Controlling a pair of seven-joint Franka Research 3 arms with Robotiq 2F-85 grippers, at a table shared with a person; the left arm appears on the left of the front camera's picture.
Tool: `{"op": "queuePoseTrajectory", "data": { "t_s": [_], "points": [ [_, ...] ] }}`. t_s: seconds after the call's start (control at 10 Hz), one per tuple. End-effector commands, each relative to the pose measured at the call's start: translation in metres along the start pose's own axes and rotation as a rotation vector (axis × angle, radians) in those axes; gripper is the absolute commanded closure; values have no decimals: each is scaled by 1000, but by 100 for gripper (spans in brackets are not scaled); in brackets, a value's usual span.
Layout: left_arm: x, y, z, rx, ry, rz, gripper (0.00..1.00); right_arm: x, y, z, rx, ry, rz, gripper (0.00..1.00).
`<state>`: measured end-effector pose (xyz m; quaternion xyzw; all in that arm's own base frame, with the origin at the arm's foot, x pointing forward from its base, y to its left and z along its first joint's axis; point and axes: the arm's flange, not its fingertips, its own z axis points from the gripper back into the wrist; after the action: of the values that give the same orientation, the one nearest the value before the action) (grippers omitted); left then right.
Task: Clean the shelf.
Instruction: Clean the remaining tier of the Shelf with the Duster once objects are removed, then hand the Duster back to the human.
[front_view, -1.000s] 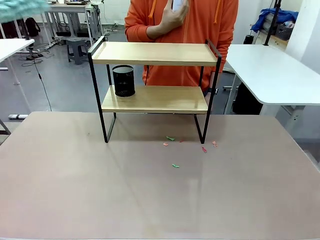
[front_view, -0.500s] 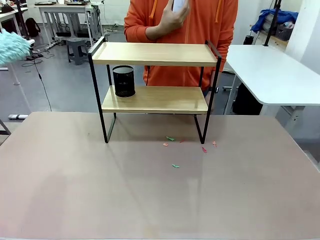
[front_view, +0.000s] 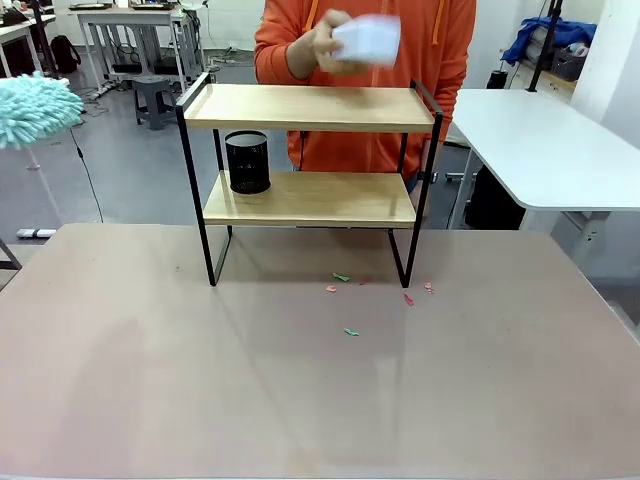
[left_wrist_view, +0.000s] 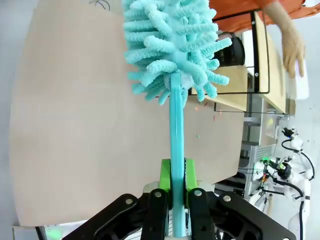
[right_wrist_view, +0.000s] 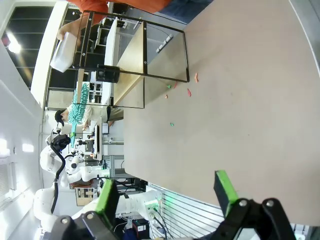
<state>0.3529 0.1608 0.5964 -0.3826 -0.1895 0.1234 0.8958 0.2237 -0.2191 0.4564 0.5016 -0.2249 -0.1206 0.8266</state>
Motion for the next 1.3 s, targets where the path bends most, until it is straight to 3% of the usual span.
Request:
{"op": "queuePoseTrajectory", "data": {
  "t_s": [0.0, 0.8, 0.9, 1.0, 1.2],
  "points": [
    [-4, -5, -1, -4, 1, -3, 100, 0, 1, -3, 21, -15, 26, 0],
    [-4, -5, -1, -4, 1, -3, 100, 0, 1, -3, 21, -15, 26, 0],
    [-1, -4, -1, -9, 6, -10, 88, 0, 1, -3, 21, -15, 26, 0],
    [-4, -24, 17, -121, 59, -109, 88, 0, 0, 0, 0, 0, 0, 0],
    [-27, -67, 71, -335, 85, -362, 88, 24, 103, 14, 20, -16, 276, 0]
  ]
}}
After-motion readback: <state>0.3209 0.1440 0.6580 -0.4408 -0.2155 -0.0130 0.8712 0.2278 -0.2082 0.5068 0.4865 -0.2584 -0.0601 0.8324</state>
